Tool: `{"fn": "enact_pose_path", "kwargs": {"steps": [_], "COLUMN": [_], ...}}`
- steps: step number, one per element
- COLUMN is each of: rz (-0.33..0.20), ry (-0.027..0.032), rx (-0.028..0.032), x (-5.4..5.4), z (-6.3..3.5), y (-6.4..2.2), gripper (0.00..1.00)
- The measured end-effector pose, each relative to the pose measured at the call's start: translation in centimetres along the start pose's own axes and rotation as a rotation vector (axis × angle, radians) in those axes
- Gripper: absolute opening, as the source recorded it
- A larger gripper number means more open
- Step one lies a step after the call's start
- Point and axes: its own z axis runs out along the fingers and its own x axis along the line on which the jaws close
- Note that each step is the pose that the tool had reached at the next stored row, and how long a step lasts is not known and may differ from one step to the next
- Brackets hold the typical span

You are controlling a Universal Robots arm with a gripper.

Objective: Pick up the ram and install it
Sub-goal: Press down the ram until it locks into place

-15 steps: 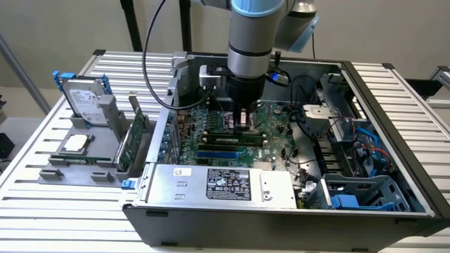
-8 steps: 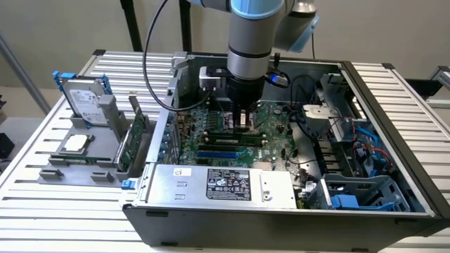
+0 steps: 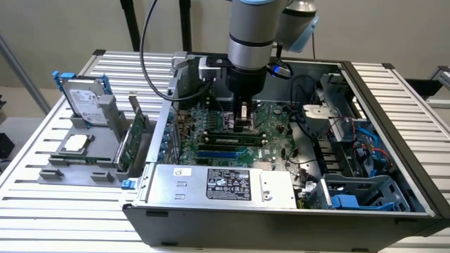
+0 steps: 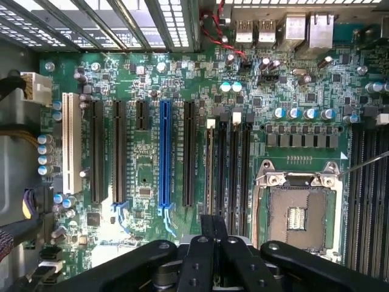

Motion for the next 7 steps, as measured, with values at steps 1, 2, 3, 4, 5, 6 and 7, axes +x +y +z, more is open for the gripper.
{"fn": "enact_pose_path", "kwargs": {"steps": [1,2,3,4,5,6,7], "rz": [0.0,0.0,0.0,0.0,0.0,0.0,0.0], "ry": [0.0001,0.0001,0.0002,0.0002,0.0002,0.0002,0.0002], "rx": [0.0,0.0,-0.0001,-0.0001,-0.0001,-0.0001,-0.0001], "x": [0.0,0.0,0.0,0.0,0.0,0.0,0.0], "z": [0.0,0.0,-0.01,-0.01,-0.01,-0.01,-0.01], "y": [0.0,0.0,0.0,0.0,0.0,0.0,0.0], "gripper": [0.0,0.0,0.0,0.0,0.0,0.0,0.0]}}
